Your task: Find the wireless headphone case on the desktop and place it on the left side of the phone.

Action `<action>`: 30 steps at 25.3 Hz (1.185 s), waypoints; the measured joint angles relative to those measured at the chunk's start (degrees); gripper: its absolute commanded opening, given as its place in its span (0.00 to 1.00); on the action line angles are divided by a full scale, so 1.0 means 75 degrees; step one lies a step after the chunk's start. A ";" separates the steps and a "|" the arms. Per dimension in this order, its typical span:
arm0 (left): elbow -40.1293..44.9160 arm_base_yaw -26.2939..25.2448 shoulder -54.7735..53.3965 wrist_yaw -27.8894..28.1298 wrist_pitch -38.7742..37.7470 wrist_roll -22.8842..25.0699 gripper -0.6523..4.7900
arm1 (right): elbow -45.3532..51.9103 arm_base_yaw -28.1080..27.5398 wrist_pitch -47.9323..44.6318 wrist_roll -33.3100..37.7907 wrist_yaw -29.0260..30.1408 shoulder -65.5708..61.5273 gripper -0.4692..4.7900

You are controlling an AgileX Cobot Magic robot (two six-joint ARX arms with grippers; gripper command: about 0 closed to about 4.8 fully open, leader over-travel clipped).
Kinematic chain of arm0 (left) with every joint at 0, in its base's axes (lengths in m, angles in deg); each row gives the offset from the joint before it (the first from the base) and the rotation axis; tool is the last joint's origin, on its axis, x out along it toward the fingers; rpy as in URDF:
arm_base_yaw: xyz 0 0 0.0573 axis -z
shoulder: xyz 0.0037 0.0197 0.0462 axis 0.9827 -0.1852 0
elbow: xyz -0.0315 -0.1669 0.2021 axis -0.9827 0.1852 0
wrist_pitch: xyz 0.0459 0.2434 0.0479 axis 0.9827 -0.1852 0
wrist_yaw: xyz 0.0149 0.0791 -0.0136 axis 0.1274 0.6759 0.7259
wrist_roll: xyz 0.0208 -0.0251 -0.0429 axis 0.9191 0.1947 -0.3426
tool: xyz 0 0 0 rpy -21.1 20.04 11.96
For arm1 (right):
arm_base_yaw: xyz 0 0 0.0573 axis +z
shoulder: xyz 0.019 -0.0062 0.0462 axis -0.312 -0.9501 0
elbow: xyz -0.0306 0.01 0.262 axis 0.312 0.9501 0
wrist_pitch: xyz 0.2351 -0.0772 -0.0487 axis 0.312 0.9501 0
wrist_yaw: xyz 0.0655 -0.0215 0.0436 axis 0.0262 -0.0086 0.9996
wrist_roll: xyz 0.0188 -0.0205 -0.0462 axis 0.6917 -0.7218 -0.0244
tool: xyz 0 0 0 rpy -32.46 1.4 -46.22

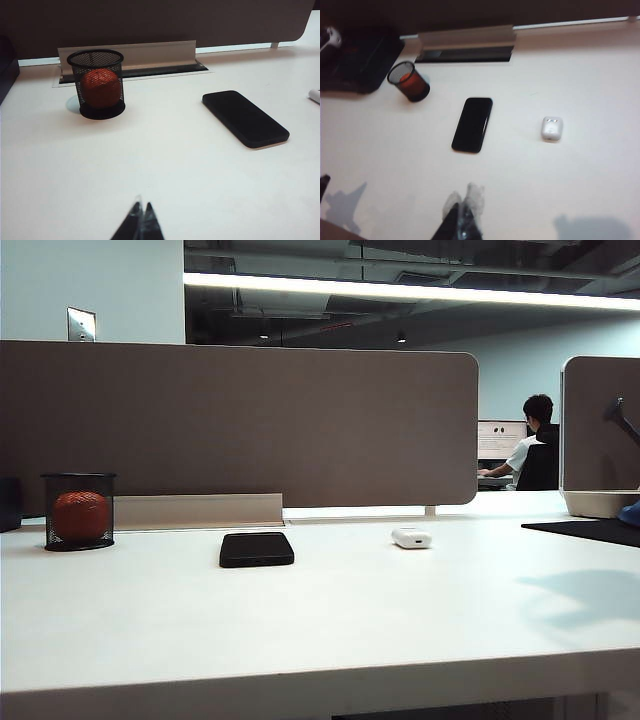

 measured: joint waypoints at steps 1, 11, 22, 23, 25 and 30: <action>0.0000 0.0000 0.0000 0.0000 0.0000 0.0000 0.11 | 0.0160 0.0073 -0.0055 -0.0067 -0.0029 -0.0012 0.10; 0.0000 0.0000 0.0000 0.0000 0.0000 0.0000 0.11 | 0.2460 0.0405 -0.2556 0.0061 -0.0831 -0.0055 0.10; 0.0000 0.0000 0.0000 0.0000 -0.0003 0.0000 0.11 | 0.3416 0.0408 -0.4535 0.0283 -0.0822 -0.0871 0.34; 0.0000 0.0000 0.0000 0.0000 -0.0006 0.0000 0.11 | 0.3416 0.0408 -0.4622 0.0286 -0.0822 -0.1029 0.36; 0.0000 0.0000 0.0000 0.0000 -0.0003 0.0000 0.11 | 0.3416 0.0414 -0.4887 0.0283 -0.0822 -0.1376 0.46; 0.0000 0.0000 0.0000 0.0000 -0.0003 0.0000 0.11 | 0.3418 0.0414 -0.5278 0.0286 -0.0822 -0.1996 0.71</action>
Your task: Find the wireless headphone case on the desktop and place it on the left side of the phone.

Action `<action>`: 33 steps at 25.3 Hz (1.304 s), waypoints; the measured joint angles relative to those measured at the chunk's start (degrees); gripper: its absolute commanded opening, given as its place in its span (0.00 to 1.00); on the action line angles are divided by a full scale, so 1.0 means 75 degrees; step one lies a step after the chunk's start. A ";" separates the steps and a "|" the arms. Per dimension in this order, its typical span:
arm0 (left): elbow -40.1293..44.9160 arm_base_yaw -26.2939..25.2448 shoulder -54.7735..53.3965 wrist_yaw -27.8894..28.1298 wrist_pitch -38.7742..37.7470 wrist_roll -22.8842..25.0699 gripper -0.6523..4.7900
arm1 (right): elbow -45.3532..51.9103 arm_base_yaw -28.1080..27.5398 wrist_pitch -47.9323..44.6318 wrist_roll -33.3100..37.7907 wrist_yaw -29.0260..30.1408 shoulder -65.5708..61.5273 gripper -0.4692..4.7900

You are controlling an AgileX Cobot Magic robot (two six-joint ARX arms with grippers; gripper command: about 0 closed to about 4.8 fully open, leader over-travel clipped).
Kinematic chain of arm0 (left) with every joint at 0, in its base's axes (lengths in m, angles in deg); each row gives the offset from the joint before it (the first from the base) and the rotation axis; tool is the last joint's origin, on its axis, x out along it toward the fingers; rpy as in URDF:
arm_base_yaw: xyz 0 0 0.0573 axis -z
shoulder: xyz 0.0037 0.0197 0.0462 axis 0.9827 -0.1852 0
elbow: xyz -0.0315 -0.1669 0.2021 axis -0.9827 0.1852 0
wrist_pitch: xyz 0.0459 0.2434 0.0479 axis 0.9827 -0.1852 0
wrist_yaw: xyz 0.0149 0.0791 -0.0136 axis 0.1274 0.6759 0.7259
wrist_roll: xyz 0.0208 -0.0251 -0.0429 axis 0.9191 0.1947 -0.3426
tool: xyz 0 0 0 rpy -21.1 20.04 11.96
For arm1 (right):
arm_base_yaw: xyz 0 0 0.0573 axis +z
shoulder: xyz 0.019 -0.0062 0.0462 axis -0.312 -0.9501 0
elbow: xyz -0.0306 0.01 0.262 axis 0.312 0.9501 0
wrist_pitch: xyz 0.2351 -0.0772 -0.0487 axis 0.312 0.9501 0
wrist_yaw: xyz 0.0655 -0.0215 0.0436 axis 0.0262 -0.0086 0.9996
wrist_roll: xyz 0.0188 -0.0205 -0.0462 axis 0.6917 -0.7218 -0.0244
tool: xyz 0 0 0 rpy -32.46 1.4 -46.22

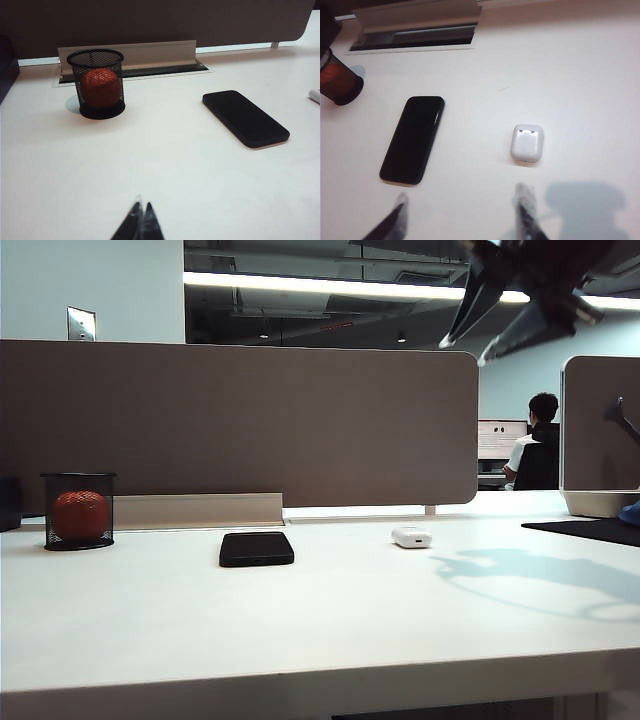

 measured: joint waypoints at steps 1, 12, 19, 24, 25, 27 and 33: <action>0.0000 0.0000 0.0000 0.0000 -0.0003 0.0000 0.11 | -0.0003 0.0000 -0.0102 0.0000 0.0000 -0.0131 0.74; 0.0000 0.0000 0.0000 -0.0006 -0.0003 0.0000 0.11 | 0.0000 0.0469 -0.1282 -0.0003 -0.0490 -0.1227 0.93; 0.0000 0.0000 0.0000 -0.0006 -0.0006 0.0000 0.11 | -0.0003 0.1014 -0.1938 -0.0370 -0.1781 -0.1737 0.93; 0.0000 0.0000 0.0000 -0.0006 0.0000 0.0000 0.11 | -0.0015 0.1131 -0.2355 -0.0440 -0.2008 -0.2151 0.93; 0.0000 0.0000 0.0000 -0.0003 -0.0003 0.0000 0.11 | -0.0015 0.1131 -0.2430 -0.0437 -0.2028 -0.2247 0.93; 0.0000 0.0000 0.0000 -0.0006 -0.0003 0.0000 0.11 | -0.0026 0.1128 -0.2655 -0.0437 -0.2063 -0.2439 0.96; 0.0000 0.0000 0.0000 -0.0003 -0.0029 0.0000 0.11 | -0.0347 0.1125 -0.2850 -0.0434 -0.2130 -0.3206 1.00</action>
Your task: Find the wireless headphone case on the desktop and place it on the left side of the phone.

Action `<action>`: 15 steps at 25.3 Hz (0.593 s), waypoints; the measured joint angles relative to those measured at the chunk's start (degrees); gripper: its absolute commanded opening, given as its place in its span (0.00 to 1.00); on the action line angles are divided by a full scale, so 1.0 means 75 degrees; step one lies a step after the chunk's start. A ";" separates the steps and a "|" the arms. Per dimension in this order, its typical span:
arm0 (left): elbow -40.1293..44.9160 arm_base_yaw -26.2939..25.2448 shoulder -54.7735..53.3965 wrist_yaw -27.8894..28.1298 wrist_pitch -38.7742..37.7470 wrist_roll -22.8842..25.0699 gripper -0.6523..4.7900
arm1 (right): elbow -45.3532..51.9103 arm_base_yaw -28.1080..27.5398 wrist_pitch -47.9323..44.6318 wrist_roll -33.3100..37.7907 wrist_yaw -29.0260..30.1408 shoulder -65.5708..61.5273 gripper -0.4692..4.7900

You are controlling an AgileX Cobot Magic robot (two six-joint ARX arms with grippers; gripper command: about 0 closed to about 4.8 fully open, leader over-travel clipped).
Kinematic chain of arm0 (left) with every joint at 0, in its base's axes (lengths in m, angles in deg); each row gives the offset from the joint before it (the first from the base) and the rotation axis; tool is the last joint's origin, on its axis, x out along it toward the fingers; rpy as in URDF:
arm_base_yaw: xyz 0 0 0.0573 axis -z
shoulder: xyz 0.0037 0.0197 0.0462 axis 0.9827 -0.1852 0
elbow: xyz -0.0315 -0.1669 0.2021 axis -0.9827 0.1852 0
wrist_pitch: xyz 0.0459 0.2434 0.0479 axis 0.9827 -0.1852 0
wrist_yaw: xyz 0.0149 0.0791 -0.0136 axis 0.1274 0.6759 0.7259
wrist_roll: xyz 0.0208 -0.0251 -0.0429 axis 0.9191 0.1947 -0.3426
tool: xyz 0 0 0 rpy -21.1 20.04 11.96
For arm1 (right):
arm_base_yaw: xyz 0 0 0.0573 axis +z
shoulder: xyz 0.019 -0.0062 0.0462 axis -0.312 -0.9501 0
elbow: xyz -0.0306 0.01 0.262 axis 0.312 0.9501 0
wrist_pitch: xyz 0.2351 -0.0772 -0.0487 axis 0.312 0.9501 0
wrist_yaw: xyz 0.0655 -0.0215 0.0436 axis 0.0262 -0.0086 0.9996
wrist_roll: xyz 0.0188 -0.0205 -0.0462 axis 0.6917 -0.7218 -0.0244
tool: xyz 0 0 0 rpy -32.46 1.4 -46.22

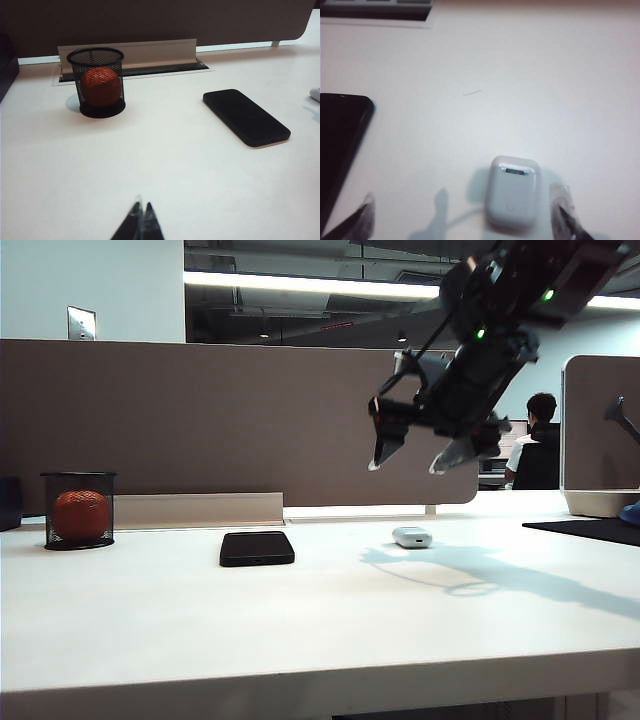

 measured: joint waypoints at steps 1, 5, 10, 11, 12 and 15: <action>0.0000 0.0000 -0.0003 0.0000 -0.0012 0.0000 0.11 | -0.0079 0.0006 -0.0003 0.0000 0.0000 -0.0119 1.00; 0.0000 0.0000 0.0000 -0.0003 -0.0108 0.0000 0.11 | -0.0367 0.0009 -0.0026 0.0000 -0.0006 -0.0621 1.00; 0.0000 0.0000 -0.0003 -0.0003 -0.0117 0.0000 0.11 | -0.0501 0.0006 -0.0128 0.0020 -0.0122 -0.1023 1.00; 0.0000 0.0000 -0.0003 -0.0003 -0.0117 0.0000 0.11 | -0.0504 0.0006 -0.0169 0.0029 -0.0163 -0.1078 1.00; 0.0000 0.0000 0.0000 -0.0003 -0.0114 0.0000 0.11 | -0.0504 0.0006 -0.0175 0.0035 -0.0207 -0.1131 1.00; 0.0000 0.0000 0.0000 -0.0122 -0.0117 -0.0003 0.11 | -0.0504 0.0006 -0.0294 0.0038 -0.0356 -0.1274 1.00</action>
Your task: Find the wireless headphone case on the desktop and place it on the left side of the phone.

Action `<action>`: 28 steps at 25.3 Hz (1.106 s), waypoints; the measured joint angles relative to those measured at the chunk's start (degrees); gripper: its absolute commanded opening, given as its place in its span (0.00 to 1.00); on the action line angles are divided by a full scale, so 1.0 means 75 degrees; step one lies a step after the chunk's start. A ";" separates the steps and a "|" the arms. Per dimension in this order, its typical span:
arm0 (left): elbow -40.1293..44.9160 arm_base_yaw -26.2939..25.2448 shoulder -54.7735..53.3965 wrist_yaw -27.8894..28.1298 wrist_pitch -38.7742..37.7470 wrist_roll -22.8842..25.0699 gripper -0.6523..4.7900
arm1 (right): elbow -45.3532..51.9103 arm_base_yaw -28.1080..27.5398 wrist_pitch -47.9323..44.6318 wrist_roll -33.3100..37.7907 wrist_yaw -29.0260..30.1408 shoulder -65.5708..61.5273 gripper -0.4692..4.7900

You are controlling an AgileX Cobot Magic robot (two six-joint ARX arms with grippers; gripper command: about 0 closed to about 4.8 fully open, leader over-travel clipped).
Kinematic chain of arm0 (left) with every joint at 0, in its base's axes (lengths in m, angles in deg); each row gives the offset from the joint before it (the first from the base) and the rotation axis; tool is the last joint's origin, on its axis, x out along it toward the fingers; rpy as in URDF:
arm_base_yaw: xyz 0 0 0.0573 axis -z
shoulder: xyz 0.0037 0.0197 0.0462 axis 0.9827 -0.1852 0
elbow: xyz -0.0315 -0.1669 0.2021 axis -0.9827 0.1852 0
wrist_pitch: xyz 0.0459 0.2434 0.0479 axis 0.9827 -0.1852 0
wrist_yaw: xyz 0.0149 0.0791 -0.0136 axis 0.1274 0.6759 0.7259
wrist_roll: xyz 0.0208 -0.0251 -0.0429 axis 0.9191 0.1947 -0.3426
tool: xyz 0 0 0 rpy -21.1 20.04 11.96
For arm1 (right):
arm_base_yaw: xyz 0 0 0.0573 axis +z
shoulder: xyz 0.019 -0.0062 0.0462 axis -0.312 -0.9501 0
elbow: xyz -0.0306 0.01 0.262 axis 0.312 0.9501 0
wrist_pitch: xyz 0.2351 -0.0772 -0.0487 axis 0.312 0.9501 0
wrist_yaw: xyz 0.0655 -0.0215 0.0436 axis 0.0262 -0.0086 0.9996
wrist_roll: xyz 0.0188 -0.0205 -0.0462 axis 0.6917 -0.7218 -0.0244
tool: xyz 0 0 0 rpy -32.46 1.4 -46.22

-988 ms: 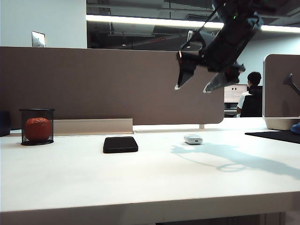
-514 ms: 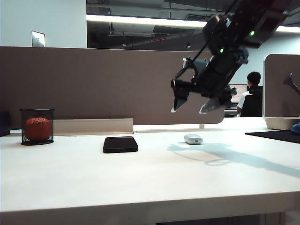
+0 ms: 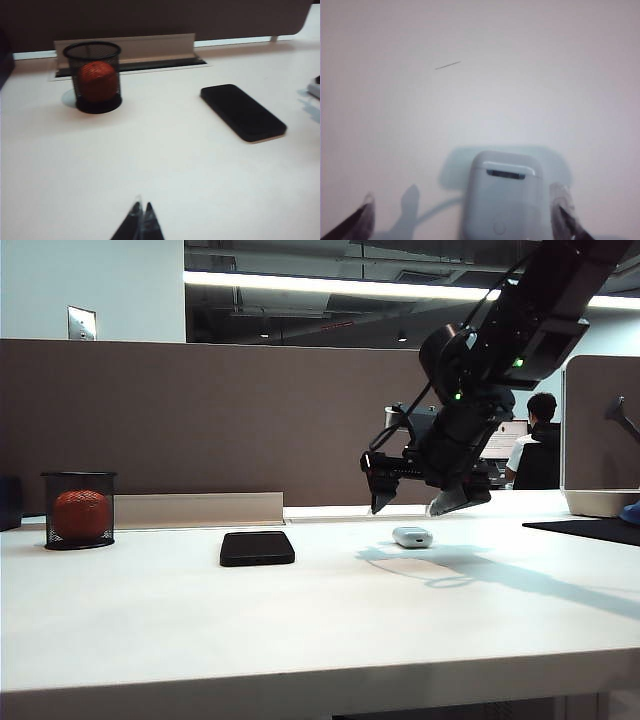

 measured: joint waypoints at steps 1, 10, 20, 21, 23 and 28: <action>0.0000 0.0000 0.0000 -0.0274 -0.0003 0.0003 0.11 | 0.0000 0.0000 -0.0044 0.0003 -0.0070 -0.0032 1.00; 0.0000 0.0000 0.0000 -0.1349 -0.0131 0.0003 0.11 | -0.0070 -0.0029 -0.0242 0.0020 -0.0073 -0.0262 1.00; 0.0000 0.0000 0.0000 -0.1361 -0.0344 0.0003 0.11 | -0.0393 -0.0038 -0.0154 0.0073 -0.0388 -0.0682 1.00; 0.0000 0.0000 0.0000 -0.1361 -0.0341 0.0003 0.11 | -0.0396 -0.0038 -0.0111 0.0073 -0.0417 -0.0699 0.99; 0.0000 0.0000 0.0000 -0.1361 -0.0341 0.0003 0.11 | -0.0396 -0.0038 0.0082 0.0076 -0.0530 -0.0726 0.97; 0.0000 0.0000 0.0000 -0.1361 -0.0341 0.0003 0.11 | -0.0396 -0.0038 0.0230 0.0076 -0.0851 -0.0740 0.97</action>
